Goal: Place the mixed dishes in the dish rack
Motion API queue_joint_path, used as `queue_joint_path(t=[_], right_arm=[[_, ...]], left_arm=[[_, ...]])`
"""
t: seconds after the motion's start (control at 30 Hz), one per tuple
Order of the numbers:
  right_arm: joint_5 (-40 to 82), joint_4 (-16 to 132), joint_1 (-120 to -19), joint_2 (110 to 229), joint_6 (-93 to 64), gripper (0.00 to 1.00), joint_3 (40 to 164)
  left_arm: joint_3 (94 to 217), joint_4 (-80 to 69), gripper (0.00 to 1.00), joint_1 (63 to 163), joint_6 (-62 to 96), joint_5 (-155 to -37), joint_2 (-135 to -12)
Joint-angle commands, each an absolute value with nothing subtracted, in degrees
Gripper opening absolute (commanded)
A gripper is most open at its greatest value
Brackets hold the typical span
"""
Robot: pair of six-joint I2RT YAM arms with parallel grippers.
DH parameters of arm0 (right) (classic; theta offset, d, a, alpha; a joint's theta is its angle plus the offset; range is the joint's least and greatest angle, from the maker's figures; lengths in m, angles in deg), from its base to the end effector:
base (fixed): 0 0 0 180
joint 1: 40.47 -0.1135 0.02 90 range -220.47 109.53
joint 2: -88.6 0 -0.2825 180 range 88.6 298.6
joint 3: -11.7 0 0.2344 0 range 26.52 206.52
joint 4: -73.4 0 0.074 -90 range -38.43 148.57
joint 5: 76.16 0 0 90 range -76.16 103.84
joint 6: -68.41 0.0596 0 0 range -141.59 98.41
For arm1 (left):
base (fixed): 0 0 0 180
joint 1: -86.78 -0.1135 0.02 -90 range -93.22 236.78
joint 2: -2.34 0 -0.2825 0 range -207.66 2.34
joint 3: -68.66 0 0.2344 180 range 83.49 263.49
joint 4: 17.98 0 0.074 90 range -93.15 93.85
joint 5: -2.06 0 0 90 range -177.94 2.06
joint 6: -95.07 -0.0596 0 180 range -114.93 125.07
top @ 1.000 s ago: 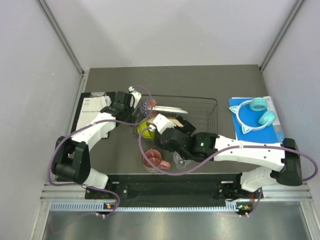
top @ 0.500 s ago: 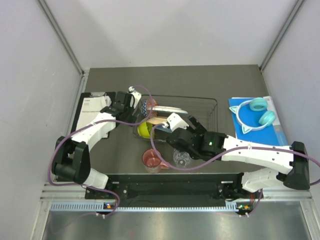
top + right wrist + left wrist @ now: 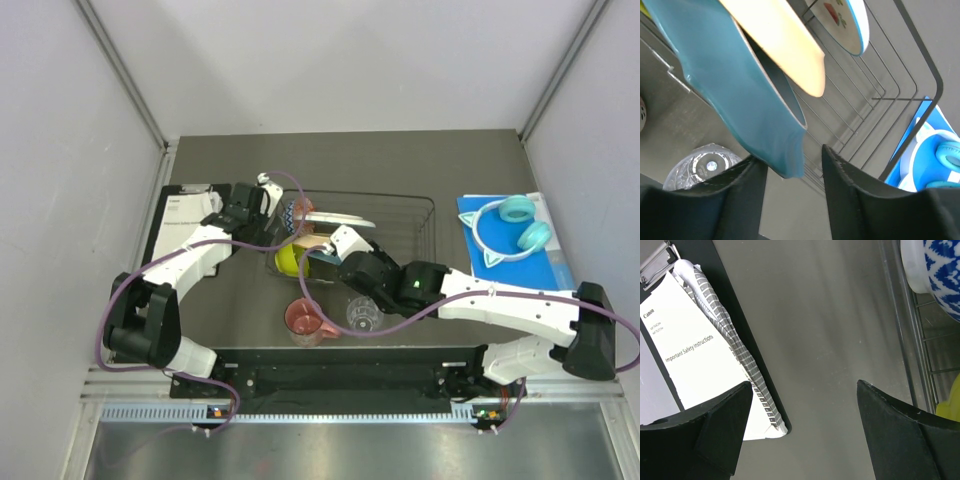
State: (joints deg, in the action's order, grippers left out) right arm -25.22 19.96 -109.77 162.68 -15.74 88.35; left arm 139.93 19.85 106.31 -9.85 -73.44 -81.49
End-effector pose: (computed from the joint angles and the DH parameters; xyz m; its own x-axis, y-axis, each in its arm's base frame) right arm 0.1244 0.2230 0.3024 -0.3325 -0.6560 -0.6776 -0.5548 0.7171 -0.4219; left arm 0.2900 -0.0870 0.2419 -0.6570 0.4975 -0.5664 0.3543 0.8669 0.3505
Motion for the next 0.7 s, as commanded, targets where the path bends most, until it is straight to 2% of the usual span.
queue_joint_path(t=[0.0,0.3,0.67], right_arm=[[-23.9,22.5,-109.5,163.3,-17.0,0.43,88.0],[-23.4,24.2,-109.5,165.0,-21.1,0.27,89.6],[-25.1,27.1,-110.4,167.1,-29.2,0.22,92.8]], left_arm=[[139.6,16.8,0.90,107.5,-9.7,-75.5,-80.3],[139.3,16.5,0.90,107.6,-10.3,-75.6,-80.4],[140.2,15.7,0.90,108.7,-9.9,-75.6,-82.7]])
